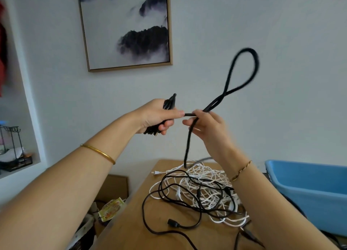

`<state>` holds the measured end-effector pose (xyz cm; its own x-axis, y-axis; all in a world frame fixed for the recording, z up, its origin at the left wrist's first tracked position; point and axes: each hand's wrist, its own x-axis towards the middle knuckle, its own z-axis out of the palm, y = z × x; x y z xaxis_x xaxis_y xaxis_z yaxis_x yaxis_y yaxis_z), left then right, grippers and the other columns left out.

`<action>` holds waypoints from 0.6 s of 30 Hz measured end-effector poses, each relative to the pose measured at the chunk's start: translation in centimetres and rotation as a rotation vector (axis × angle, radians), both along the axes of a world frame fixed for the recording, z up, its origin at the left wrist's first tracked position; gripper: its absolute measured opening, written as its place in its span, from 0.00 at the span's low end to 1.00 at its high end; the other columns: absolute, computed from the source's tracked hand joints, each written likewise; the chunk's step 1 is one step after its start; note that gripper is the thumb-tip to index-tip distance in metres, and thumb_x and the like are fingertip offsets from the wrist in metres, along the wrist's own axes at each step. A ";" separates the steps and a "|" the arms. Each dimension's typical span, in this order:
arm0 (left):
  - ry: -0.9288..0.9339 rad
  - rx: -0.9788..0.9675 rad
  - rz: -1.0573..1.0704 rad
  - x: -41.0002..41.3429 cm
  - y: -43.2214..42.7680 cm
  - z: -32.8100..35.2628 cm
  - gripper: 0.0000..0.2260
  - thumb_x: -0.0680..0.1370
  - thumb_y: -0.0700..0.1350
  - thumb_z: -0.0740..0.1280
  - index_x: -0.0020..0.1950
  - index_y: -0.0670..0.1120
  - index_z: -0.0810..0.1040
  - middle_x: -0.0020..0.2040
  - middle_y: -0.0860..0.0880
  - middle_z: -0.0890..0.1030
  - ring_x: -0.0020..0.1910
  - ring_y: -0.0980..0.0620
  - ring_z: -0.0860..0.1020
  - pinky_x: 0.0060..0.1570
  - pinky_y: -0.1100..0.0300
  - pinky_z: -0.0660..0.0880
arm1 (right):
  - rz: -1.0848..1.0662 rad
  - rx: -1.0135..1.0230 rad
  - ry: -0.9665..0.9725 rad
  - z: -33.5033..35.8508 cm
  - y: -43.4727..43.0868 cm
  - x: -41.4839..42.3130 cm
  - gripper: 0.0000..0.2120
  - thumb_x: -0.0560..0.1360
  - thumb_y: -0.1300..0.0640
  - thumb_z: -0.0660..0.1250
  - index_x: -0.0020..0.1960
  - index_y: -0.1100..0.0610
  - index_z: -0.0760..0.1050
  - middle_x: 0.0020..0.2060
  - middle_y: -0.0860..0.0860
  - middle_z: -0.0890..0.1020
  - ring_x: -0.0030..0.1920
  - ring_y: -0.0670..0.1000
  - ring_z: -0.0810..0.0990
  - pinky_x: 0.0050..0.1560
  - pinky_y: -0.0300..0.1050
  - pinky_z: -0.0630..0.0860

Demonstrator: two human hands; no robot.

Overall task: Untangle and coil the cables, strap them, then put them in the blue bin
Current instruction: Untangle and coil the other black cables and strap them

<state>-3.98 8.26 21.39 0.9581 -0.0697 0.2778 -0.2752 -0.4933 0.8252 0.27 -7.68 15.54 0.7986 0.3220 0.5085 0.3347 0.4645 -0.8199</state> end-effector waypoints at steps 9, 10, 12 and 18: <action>0.070 0.611 0.269 -0.6 0.8 -0.5 0.11 0.72 0.45 0.68 0.48 0.41 0.73 0.24 0.50 0.72 0.19 0.51 0.69 0.22 0.64 0.66 | -0.197 -0.170 0.069 1.2 -1.2 0.7 0.11 0.76 0.63 0.65 0.57 0.57 0.67 0.28 0.50 0.68 0.25 0.46 0.64 0.22 0.37 0.61; 0.074 0.638 0.291 -0.8 1.1 -0.5 0.08 0.71 0.44 0.67 0.45 0.42 0.71 0.23 0.50 0.72 0.19 0.50 0.69 0.22 0.64 0.66 | -0.260 -0.206 0.041 1.4 -1.5 0.9 0.15 0.75 0.63 0.65 0.60 0.57 0.67 0.30 0.51 0.70 0.27 0.47 0.65 0.23 0.37 0.62; 0.099 0.651 0.297 -0.9 1.5 -0.7 0.08 0.70 0.44 0.65 0.39 0.44 0.66 0.22 0.50 0.70 0.19 0.49 0.68 0.23 0.63 0.65 | -0.381 -0.234 -0.041 1.7 -1.6 1.3 0.15 0.75 0.63 0.66 0.61 0.57 0.70 0.32 0.51 0.71 0.28 0.47 0.67 0.26 0.37 0.63; 0.224 0.387 0.064 -1.6 0.5 -0.1 0.12 0.74 0.44 0.64 0.33 0.44 0.65 0.22 0.48 0.62 0.19 0.51 0.58 0.24 0.62 0.64 | -0.614 -0.328 -0.251 1.4 -0.5 3.1 0.07 0.77 0.59 0.62 0.53 0.52 0.76 0.29 0.47 0.72 0.26 0.45 0.68 0.26 0.37 0.65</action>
<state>-5.61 8.75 21.25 0.9974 -0.0667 0.0284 -0.0701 -0.7872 0.6127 3.36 -8.14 16.96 0.7562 0.0212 0.6540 0.6512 -0.1222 -0.7490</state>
